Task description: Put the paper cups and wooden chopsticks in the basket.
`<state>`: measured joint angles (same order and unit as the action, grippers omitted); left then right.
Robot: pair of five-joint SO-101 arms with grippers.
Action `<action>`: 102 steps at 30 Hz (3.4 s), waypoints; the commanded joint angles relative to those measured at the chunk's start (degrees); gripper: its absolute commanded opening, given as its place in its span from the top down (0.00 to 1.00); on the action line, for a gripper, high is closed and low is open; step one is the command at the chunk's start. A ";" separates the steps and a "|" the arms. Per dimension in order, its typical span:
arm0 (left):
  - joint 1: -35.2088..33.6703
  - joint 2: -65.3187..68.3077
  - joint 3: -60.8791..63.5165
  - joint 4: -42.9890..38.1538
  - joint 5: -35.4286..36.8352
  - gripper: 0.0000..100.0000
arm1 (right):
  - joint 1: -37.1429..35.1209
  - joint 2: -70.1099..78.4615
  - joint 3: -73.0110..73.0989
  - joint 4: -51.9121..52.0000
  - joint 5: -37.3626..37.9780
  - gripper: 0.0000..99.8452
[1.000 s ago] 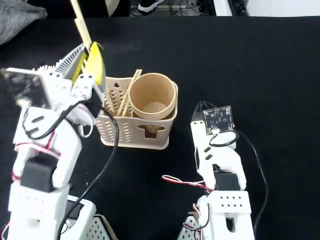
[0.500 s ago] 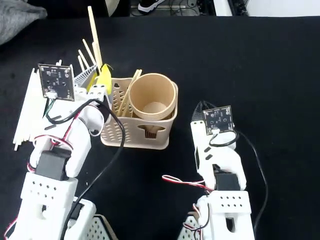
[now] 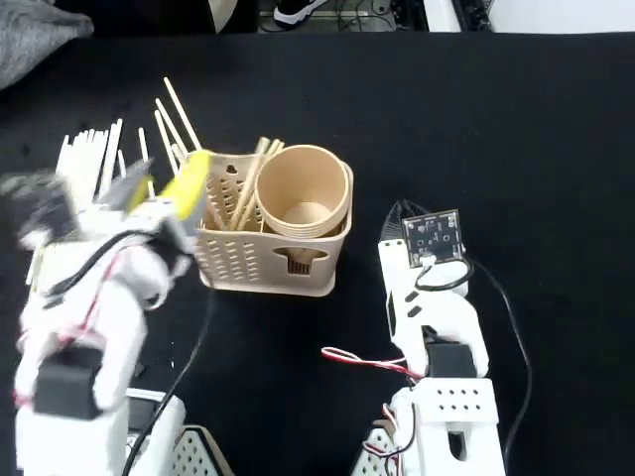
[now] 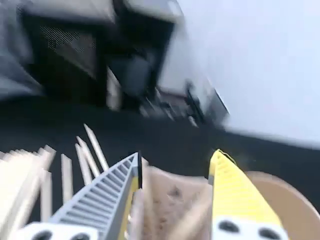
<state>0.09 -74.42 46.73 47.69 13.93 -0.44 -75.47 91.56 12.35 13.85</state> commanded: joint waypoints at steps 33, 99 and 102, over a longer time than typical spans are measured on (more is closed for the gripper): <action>-31.52 112.79 -70.20 19.16 -25.14 0.77 | 0.62 -0.04 -0.31 -0.35 0.18 0.99; -19.47 58.29 -39.60 23.82 -14.42 0.97 | 0.62 -0.04 -0.40 -0.18 0.18 0.99; -19.03 50.64 -31.16 16.26 -14.15 0.97 | 0.62 -0.04 -0.40 -0.18 0.18 0.99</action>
<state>-20.22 -12.79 6.20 73.71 -0.92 -0.44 -75.47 91.56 12.35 13.85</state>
